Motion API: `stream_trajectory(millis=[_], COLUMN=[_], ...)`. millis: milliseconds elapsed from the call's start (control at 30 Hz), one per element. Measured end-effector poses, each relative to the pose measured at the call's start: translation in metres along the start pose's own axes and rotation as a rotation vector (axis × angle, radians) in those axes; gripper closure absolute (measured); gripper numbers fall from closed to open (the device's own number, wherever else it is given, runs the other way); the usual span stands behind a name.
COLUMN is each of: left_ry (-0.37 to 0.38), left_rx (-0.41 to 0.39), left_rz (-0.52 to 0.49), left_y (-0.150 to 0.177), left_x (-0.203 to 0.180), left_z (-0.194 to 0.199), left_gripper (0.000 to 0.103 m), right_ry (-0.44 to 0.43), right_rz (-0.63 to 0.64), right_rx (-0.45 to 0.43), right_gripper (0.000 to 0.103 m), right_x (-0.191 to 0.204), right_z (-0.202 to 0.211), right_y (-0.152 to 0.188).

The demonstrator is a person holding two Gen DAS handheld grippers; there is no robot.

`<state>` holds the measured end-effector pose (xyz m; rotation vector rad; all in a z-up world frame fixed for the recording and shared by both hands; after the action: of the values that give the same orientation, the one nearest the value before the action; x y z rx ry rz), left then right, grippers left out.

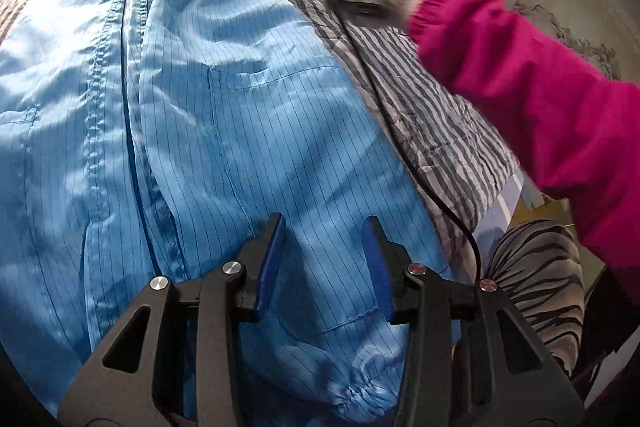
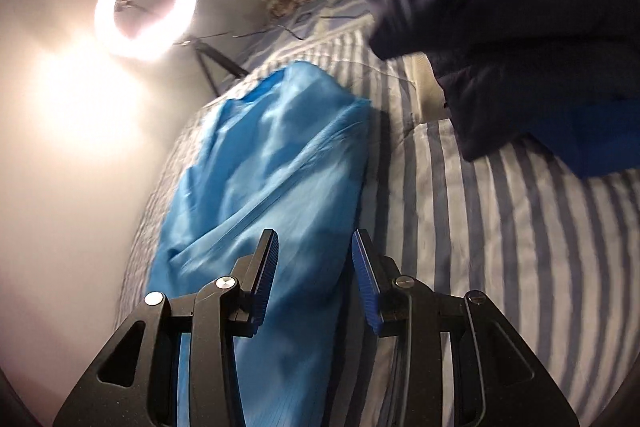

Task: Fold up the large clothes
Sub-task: 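Press the folded jacket flat with both open tools along its length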

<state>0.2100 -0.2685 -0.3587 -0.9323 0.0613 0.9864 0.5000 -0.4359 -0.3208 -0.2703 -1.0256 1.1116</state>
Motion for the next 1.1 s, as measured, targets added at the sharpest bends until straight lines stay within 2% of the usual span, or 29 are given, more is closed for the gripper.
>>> stream_trajectory(millis=[233,267,300,367,467,567,667,767,867,967,1100], left_ry=[0.009,0.008,0.008,0.007,0.004,0.002,0.003,-0.001,0.001,0.019,0.015], left_rx=[0.0,0.0,-0.001,-0.001,-0.002,-0.002,-0.004,-0.009,-0.012,-0.048,-0.118], left_rz=[-0.012,-0.015,-0.017,-0.024,-0.033,-0.038,-0.037,-0.043,-0.052,-0.064,-0.086], left_y=[0.001,0.001,0.001,0.003,0.004,0.005,0.005,0.005,0.004,0.0,-0.006], left_x=[0.005,0.004,0.004,0.0,-0.001,-0.002,-0.003,-0.004,-0.008,-0.015,-0.024], left_z=[0.005,0.005,0.005,0.005,0.003,0.002,0.002,0.003,0.009,0.026,0.061], left_gripper=[0.061,0.061,0.061,0.061,0.061,0.061,0.061,0.061,0.061,0.061,0.061], right_ry=[-0.045,-0.058,-0.058,-0.04,0.072,0.244,0.297,0.238,0.204,0.115,0.029], right_rz=[-0.089,-0.099,-0.096,-0.059,0.114,0.31,0.38,0.301,0.339,0.35,0.378], right_rx=[0.021,0.014,-0.001,-0.017,-0.053,-0.026,-0.012,0.018,-0.003,-0.012,-0.05], right_gripper=[0.066,0.075,0.096,0.099,0.101,0.101,0.1,0.097,0.097,0.097,0.097], right_x=[-0.011,-0.009,-0.009,-0.004,0.009,0.011,0.014,0.022,0.044,0.076,0.115], right_z=[-0.045,-0.046,-0.046,-0.044,-0.042,-0.055,-0.055,-0.034,-0.001,0.045,0.13], right_y=[-0.006,-0.008,-0.013,-0.021,-0.035,-0.03,-0.021,-0.015,-0.012,-0.003,0.008])
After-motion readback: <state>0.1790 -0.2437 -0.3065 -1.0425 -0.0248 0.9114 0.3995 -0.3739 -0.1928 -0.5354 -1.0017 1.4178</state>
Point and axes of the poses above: each gripper's, at about its wrist camera, not at the fingertips, and z roughly against the way its jaws point, x to its left, y to its underside, the point moved 8 cm from there along -z, roughly the way its jaws point, and after that the axes turned 13 degrees about -x, right-handed, at the moved point
